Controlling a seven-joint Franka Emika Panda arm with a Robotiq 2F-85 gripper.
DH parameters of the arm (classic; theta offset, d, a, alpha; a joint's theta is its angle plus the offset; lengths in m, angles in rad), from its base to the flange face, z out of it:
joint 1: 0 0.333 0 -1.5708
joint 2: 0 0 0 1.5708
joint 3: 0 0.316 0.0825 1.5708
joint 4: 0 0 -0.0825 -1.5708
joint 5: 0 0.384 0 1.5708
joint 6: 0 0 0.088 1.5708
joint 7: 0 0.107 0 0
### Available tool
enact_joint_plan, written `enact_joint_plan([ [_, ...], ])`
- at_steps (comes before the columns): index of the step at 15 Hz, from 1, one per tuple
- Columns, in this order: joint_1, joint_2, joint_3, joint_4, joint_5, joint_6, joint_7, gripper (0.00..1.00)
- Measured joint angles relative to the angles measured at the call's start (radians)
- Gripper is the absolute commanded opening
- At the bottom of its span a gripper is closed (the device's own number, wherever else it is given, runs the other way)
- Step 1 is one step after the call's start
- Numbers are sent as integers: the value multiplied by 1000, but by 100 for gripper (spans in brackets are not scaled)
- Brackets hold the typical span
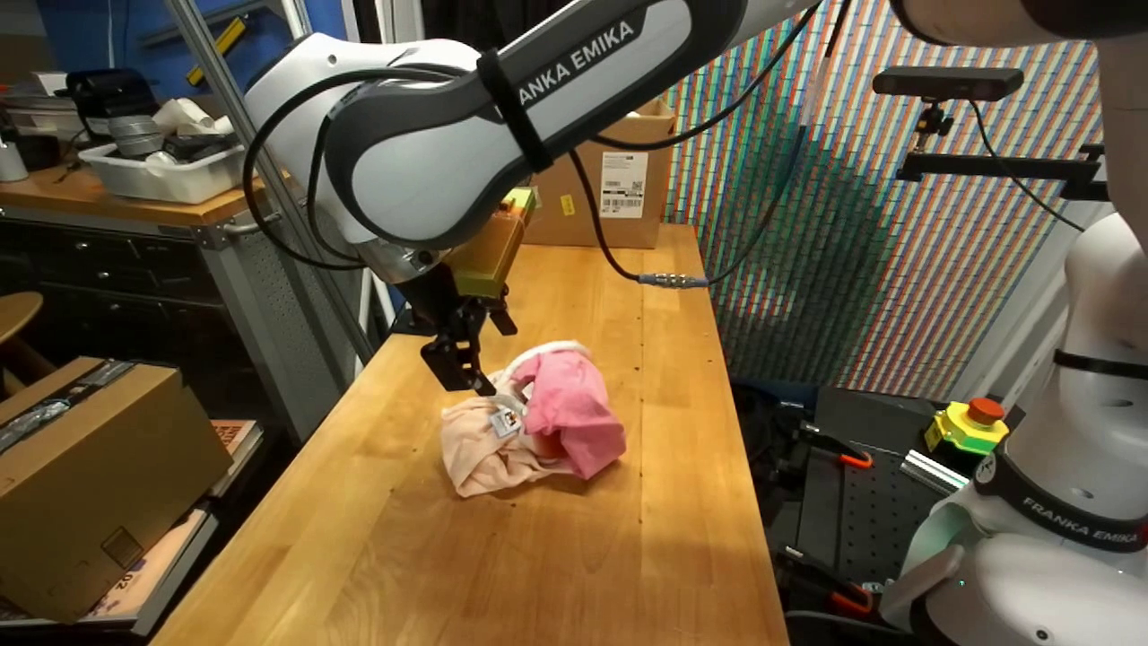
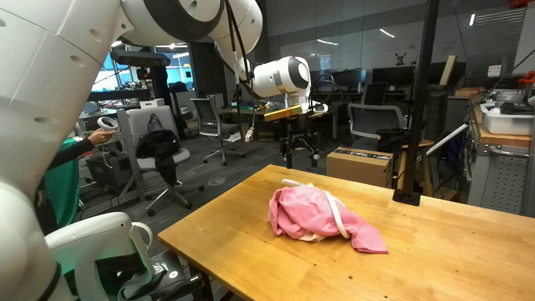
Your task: Spread the objects and the clothes across the table
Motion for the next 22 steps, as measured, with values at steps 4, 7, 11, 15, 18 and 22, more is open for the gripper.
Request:
enact_joint_plan([
  [4,0,37,-7,35,30,-23,9,100],
  [7,1,54,-7,46,61,-40,20,100],
  [11,2,72,-7,52,92,-53,39,100],
  [15,2,95,-9,59,96,-54,48,100],
  [18,2,111,-15,62,96,-54,48,100],
  [22,2,126,-27,63,96,-54,48,100],
])
